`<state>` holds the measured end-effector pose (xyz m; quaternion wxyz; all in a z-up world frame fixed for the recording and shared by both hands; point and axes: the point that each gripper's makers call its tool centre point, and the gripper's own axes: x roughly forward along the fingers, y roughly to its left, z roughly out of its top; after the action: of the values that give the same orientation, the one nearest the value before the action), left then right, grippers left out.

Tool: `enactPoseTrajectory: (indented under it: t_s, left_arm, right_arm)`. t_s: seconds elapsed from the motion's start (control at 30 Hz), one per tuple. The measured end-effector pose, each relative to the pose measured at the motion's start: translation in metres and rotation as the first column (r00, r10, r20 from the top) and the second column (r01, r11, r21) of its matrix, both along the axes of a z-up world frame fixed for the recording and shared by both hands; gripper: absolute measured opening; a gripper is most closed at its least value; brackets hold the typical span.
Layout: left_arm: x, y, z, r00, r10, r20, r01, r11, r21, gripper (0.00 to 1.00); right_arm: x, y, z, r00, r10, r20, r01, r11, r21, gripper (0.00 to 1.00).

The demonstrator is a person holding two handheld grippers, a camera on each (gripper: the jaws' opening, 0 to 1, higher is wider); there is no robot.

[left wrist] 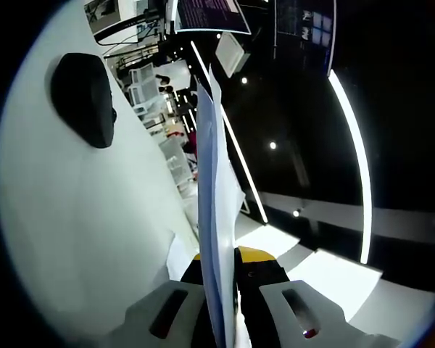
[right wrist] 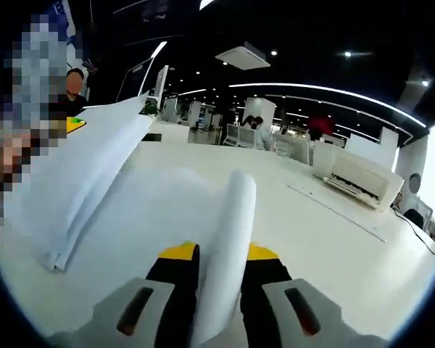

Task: Organize the stack of printing papers by aligning and flattening the scattered papers on the table

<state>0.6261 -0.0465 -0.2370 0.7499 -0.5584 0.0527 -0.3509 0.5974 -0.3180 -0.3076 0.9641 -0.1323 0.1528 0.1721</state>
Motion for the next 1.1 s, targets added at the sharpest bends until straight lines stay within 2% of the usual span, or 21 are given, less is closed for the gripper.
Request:
enactPoseTrajectory:
  t_s: [0.8,1.1]
  left_arm:
    - [0.0013,0.0004,-0.0013,1.000,0.002,-0.006,-0.002,1.000,0.002,0.06]
    - [0.0009,0.0005,-0.0008,1.000,0.005,0.001,-0.005,1.000,0.007,0.06]
  right_arm:
    - [0.0013,0.0023,0.0017,0.999,0.014,0.038,-0.010,0.995,-0.095,0.14]
    - [-0.0013,0.0072,0.0037,0.998,0.026,0.061,-0.015,0.986,-0.164,0.12]
